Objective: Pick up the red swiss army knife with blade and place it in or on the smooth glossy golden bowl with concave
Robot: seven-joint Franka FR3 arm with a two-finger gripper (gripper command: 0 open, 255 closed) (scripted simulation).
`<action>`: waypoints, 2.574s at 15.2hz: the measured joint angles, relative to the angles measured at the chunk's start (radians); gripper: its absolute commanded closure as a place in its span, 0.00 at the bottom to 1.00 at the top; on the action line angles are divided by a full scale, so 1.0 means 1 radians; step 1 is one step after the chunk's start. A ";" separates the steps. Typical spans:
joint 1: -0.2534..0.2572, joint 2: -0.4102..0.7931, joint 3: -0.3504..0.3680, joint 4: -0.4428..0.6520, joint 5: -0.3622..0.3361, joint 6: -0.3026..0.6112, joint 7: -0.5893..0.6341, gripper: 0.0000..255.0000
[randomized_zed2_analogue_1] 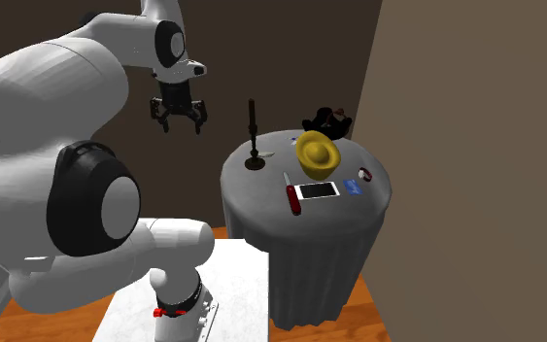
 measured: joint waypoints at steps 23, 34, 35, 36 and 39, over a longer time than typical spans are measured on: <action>-0.158 0.292 -0.355 -0.161 -0.222 0.464 -0.357 0.00; -0.185 0.602 -0.529 -0.065 -0.165 0.689 -0.573 0.00; -0.186 0.612 -0.532 -0.067 -0.161 0.699 -0.578 0.00; -0.185 0.621 -0.534 -0.074 -0.157 0.714 -0.583 0.00; -0.183 0.655 -0.540 -0.089 -0.137 0.760 -0.599 0.00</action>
